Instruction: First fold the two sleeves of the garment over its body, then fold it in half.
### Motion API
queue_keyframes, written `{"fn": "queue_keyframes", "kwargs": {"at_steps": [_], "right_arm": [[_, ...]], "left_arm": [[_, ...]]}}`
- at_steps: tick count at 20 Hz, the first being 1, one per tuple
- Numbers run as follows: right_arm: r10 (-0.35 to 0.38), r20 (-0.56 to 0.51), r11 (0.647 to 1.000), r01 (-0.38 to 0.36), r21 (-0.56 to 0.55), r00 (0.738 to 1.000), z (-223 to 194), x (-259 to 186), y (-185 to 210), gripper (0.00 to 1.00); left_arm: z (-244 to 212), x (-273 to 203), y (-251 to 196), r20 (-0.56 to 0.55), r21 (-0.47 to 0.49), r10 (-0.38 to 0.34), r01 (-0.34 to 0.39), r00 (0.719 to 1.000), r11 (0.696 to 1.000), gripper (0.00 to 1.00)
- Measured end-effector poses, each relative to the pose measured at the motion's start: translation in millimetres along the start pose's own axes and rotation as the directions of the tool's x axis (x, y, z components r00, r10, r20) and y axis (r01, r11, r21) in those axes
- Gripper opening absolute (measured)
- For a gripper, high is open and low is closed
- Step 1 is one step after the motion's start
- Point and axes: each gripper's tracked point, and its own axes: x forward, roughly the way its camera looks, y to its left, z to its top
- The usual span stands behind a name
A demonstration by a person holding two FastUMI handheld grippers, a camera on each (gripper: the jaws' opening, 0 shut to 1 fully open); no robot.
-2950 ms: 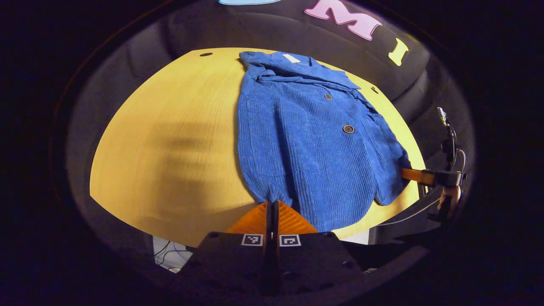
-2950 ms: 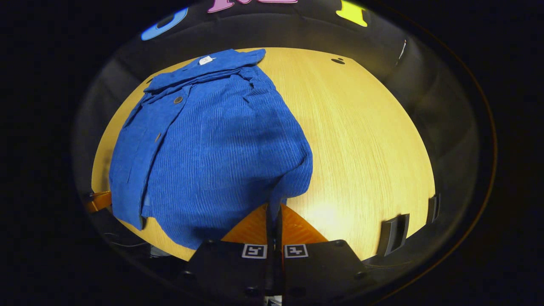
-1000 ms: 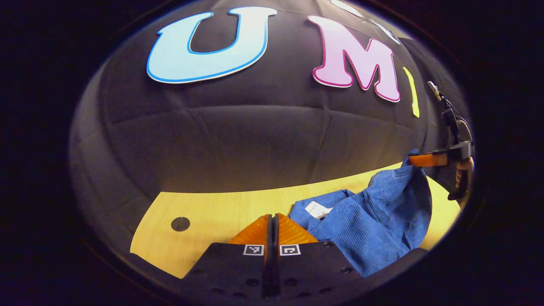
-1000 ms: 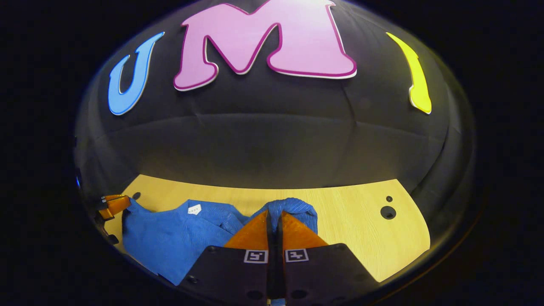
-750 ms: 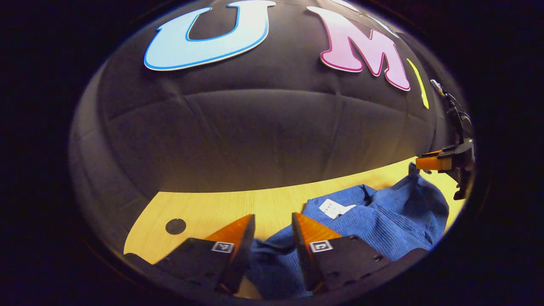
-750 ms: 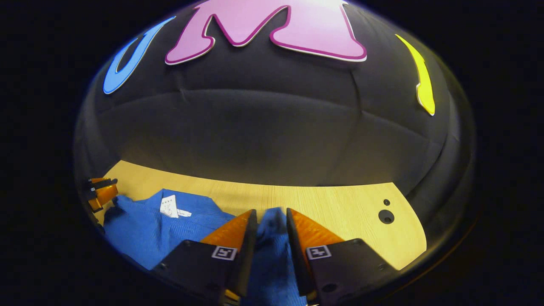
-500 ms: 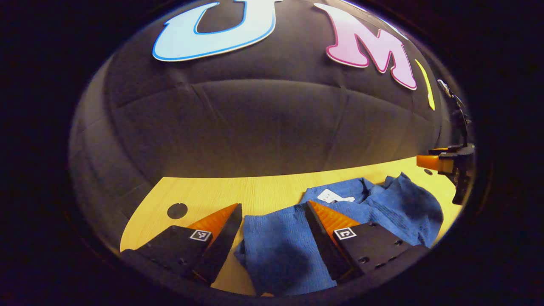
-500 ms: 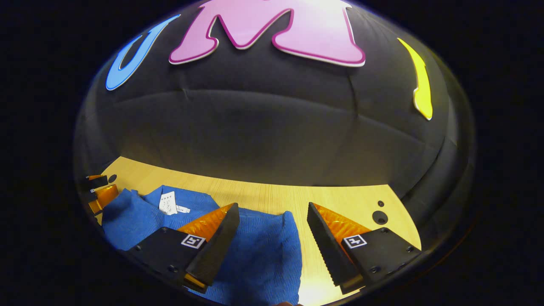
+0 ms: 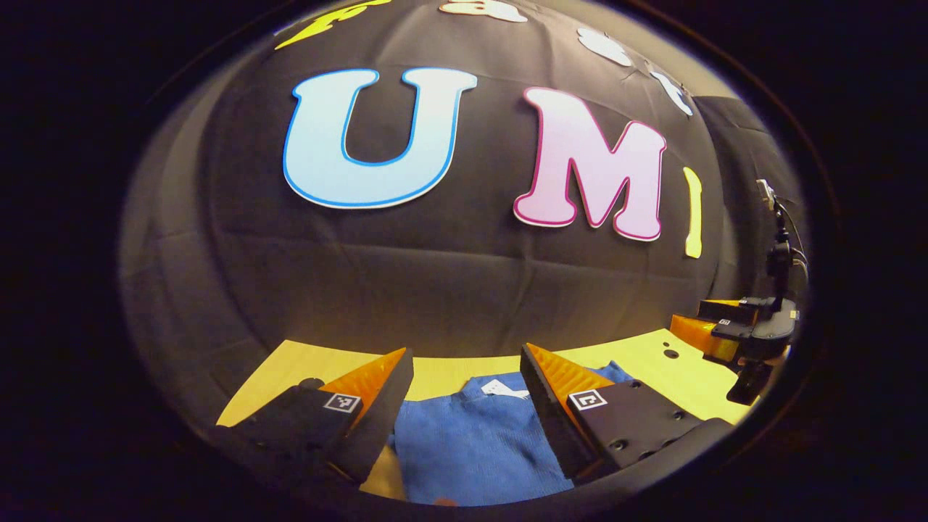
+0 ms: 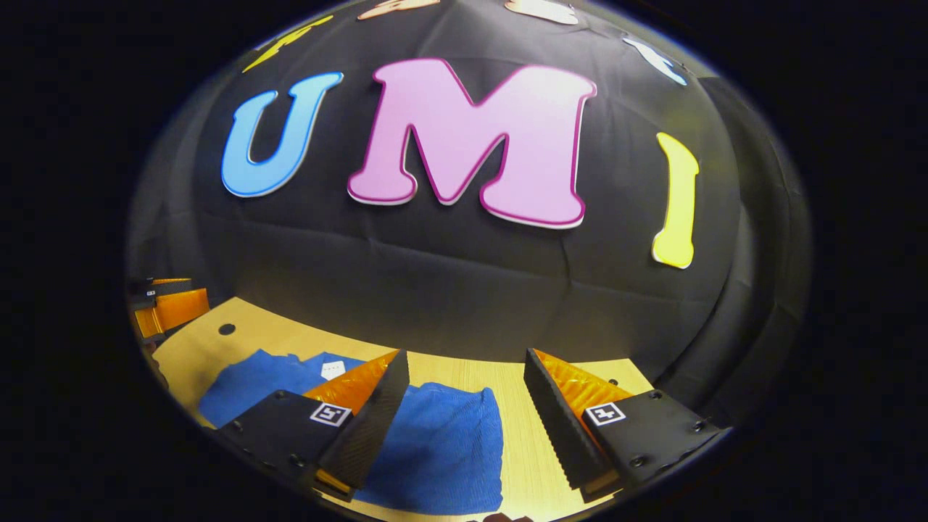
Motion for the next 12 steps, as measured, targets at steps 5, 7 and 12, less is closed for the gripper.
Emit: {"fn": "queue_keyframes", "kwargs": {"at_steps": [5,7,12], "right_arm": [[-0.003,0.206,1.0,0.005,-0.008,0.978,70,-89,5,0.97],[-0.009,0.233,1.0,0.007,0.012,0.972,86,-123,4,0.99],[-0.052,0.261,0.998,0.042,0.045,0.964,117,-190,-4,0.96]], "left_arm": [[37,-81,-26,0.127,0.009,-0.008,0.007,0.992,1.0,0.84],[42,-119,-37,0.128,0.006,-0.02,0.019,0.992,1.0,0.84],[53,-192,-52,0.135,0.072,0.004,-0.013,0.991,0.997,0.84]]}}
